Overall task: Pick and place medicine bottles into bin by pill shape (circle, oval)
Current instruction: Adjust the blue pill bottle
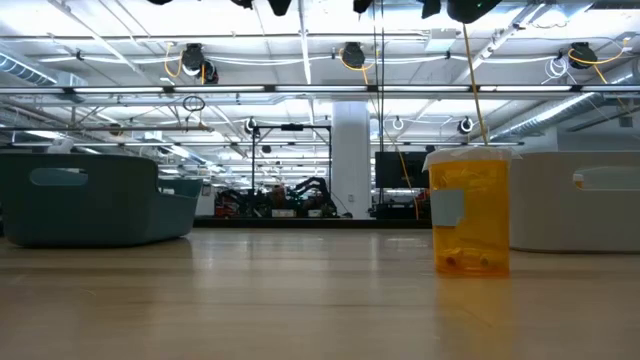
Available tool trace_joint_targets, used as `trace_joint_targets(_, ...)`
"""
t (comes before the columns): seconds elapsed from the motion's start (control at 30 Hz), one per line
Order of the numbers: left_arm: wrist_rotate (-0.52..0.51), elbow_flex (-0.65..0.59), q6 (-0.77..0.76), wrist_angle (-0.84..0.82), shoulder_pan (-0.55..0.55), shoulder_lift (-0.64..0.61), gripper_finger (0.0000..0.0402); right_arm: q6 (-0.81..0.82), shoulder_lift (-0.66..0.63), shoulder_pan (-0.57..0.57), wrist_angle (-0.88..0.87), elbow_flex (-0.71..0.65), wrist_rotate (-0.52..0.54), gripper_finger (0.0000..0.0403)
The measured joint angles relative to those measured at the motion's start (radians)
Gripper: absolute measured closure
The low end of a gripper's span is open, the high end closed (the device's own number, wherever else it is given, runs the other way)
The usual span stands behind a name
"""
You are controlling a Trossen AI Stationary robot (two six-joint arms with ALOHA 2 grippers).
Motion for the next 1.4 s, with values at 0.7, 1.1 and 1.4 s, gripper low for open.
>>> trace_joint_targets(0.7, 0.0, 0.0, 0.03, -0.074, -0.002, 0.009, 0.0293, 0.023, 0.03, -0.01, 0.026, 0.001, 0.05, 0.0245)
trace_joint_targets(1.1, 0.031, 0.0, 0.05, -0.072, -0.002, 0.008, 0.0293, 0.051, 0.029, -0.01, 0.025, 0.001, 0.027, 0.0299)
trace_joint_targets(1.4, 0.114, 0.0, 0.107, -0.074, -0.001, 0.008, 0.0268, 0.083, 0.028, -0.009, 0.019, 0.001, 0.006, 0.03)
